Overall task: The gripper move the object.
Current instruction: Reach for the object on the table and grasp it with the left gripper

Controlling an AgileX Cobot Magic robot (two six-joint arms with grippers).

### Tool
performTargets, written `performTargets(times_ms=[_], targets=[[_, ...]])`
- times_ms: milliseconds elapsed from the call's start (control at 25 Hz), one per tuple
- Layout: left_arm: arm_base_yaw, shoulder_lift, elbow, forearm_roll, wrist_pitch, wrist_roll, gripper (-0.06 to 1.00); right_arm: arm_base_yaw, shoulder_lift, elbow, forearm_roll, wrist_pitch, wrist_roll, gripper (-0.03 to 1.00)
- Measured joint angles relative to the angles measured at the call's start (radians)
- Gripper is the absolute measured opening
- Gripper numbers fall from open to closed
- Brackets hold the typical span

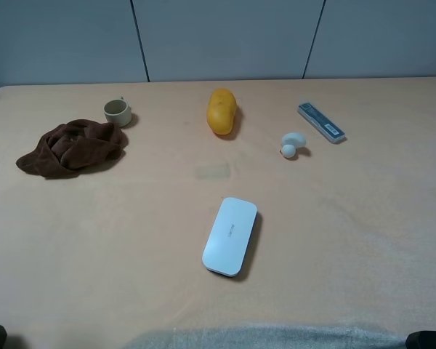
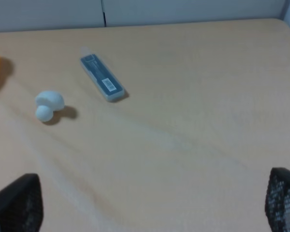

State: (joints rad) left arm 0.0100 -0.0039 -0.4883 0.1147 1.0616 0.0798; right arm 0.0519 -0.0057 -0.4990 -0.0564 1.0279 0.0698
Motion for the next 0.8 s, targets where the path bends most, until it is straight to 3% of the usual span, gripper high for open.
performTargets(times_ms=[800], targets=[[0.0,0.0,0.0,0.0,0.0,0.0,0.99,0.0,0.0,0.0,0.0,0.0,0.0,0.69]])
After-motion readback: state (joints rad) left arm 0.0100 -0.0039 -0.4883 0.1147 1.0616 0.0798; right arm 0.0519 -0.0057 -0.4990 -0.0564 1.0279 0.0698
